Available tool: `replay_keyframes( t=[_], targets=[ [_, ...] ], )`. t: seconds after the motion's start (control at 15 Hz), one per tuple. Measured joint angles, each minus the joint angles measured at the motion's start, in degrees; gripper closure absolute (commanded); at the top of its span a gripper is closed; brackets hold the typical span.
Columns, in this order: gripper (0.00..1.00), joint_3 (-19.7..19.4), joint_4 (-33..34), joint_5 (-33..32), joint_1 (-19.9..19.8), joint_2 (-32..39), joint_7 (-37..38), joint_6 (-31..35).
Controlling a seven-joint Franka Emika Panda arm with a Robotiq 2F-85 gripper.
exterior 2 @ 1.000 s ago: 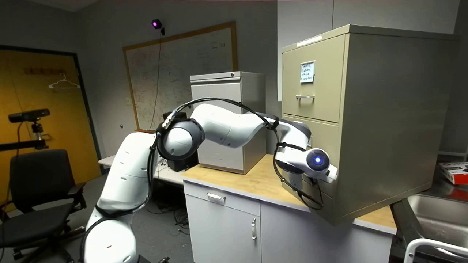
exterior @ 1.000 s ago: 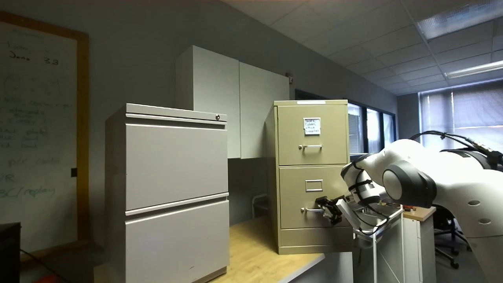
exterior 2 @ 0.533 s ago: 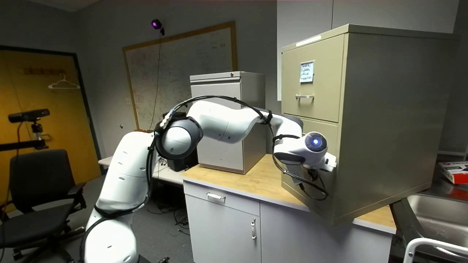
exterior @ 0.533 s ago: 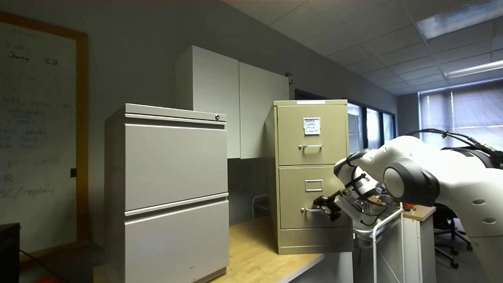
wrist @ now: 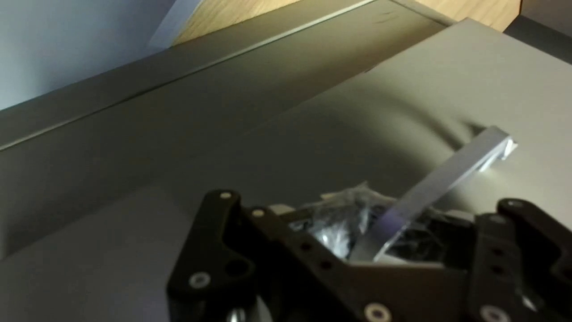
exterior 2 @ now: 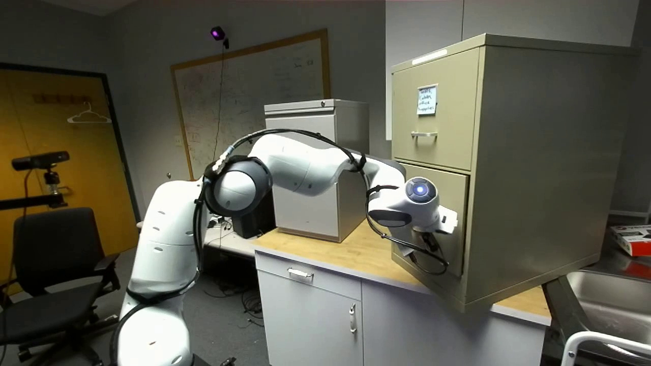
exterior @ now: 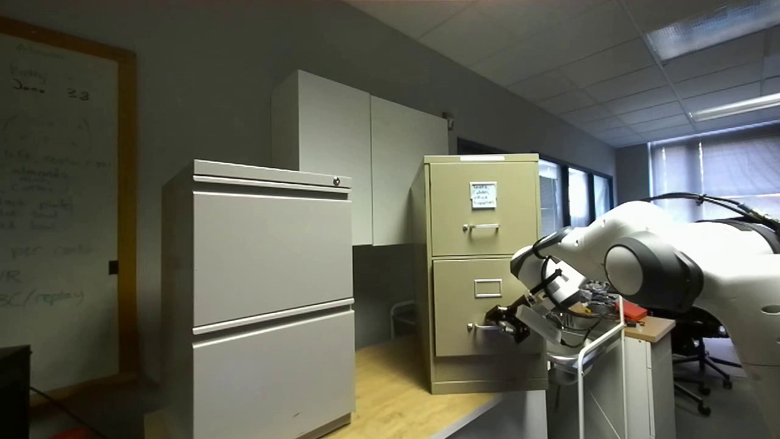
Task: Open the bottom drawer of the beige file cabinet
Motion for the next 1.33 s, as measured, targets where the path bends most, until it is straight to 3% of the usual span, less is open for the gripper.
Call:
replay_keyframes(
  t=[1.33],
  targets=[
    [1.0,0.3,-32.6,-7.6,2.2,-27.3,-0.3,2.5]
  ],
)
